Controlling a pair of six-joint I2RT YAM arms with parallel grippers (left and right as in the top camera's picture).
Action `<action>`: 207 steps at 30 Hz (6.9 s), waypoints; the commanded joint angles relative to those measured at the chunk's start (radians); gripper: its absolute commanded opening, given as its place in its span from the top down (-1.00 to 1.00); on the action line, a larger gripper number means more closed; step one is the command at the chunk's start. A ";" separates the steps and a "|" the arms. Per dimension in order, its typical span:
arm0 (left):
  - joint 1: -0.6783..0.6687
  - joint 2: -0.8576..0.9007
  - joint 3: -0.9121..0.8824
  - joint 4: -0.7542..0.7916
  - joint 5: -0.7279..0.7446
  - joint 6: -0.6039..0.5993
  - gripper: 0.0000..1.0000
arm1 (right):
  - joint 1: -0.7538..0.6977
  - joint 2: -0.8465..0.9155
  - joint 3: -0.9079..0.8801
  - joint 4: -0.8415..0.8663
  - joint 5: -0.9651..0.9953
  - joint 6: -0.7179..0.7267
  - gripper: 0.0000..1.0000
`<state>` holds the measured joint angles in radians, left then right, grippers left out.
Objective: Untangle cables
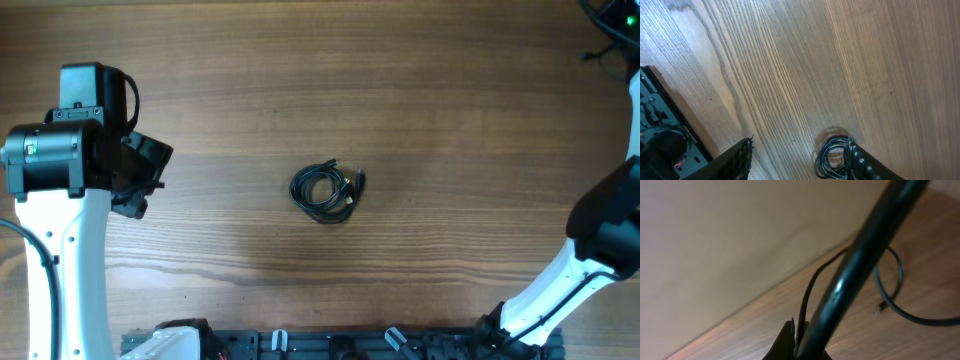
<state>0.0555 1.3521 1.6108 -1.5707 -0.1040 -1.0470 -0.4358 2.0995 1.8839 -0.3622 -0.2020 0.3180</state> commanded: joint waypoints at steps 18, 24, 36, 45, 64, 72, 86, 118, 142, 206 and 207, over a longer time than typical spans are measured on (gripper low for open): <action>0.007 0.004 -0.005 0.019 0.026 0.019 -0.23 | 0.014 0.060 0.029 -0.070 -0.027 0.048 -0.45; 0.007 0.004 -0.005 0.019 0.025 0.020 -0.23 | -0.089 0.046 0.029 -0.148 0.157 0.101 -0.55; 0.007 0.006 -0.005 0.030 0.026 0.019 -0.23 | -0.144 0.214 0.022 -0.108 -0.027 0.105 -0.41; 0.007 0.006 -0.005 0.030 0.029 0.019 -0.23 | -0.065 0.268 0.022 -0.003 -0.138 0.283 0.91; 0.007 0.006 -0.006 0.026 0.040 0.024 -0.31 | -0.051 0.088 0.023 -0.179 -0.201 0.311 -0.99; -0.066 0.022 -0.065 0.033 0.183 0.285 -0.99 | -0.115 -0.225 0.023 -0.633 -0.404 0.107 -1.00; -0.366 0.023 -0.485 0.311 0.246 0.149 -0.69 | 0.387 -0.341 0.019 -1.185 -0.445 -0.289 -0.99; -0.517 0.356 -0.613 0.854 0.272 0.022 0.08 | 0.708 -0.338 -0.341 -0.802 -0.323 -0.055 -0.99; -0.535 0.288 -0.608 0.864 0.249 0.022 0.92 | 0.708 -0.338 -0.341 -0.806 -0.306 -0.056 -0.99; -0.314 -0.235 -0.609 1.121 0.903 -0.255 0.92 | 0.566 -0.574 -0.124 -0.856 0.048 0.085 0.91; -0.314 -0.235 -0.609 1.116 0.902 -0.236 0.92 | 0.566 -0.604 -0.124 -0.843 0.048 0.084 0.91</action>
<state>-0.2661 1.1309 1.0012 -0.4358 0.7723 -1.3640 0.1345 1.6165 1.7138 -1.2346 -0.2329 0.3634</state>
